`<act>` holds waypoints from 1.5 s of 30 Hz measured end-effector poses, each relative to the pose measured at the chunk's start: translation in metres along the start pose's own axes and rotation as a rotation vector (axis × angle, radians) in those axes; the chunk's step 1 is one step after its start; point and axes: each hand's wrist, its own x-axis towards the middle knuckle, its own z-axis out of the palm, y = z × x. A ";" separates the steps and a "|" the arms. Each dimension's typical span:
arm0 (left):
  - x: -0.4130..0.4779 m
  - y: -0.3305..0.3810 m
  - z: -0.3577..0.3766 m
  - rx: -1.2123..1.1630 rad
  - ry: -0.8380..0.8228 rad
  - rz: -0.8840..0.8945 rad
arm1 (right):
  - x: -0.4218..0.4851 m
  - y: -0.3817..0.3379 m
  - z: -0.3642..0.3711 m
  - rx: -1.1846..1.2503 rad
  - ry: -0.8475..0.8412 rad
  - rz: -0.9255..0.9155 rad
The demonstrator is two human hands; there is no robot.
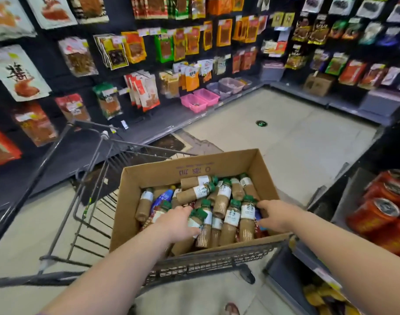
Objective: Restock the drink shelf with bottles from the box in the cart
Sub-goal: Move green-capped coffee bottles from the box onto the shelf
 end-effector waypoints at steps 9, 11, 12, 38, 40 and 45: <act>0.071 -0.015 0.037 -0.131 -0.094 -0.097 | 0.089 0.017 0.025 0.074 -0.073 0.050; 0.084 -0.016 0.049 -0.175 -0.126 -0.135 | 0.107 0.022 0.036 0.133 -0.095 0.084; 0.090 -0.016 0.055 -0.209 -0.139 -0.156 | 0.115 0.025 0.042 0.160 -0.108 0.110; 0.116 -0.023 0.103 -0.573 -0.006 -0.322 | 0.164 0.023 0.104 0.806 0.018 0.480; 0.111 -0.019 0.091 -0.652 0.030 -0.307 | 0.154 0.017 0.093 0.806 0.050 0.450; 0.094 -0.007 0.051 -0.769 0.098 -0.214 | 0.120 0.000 0.059 0.838 0.166 0.337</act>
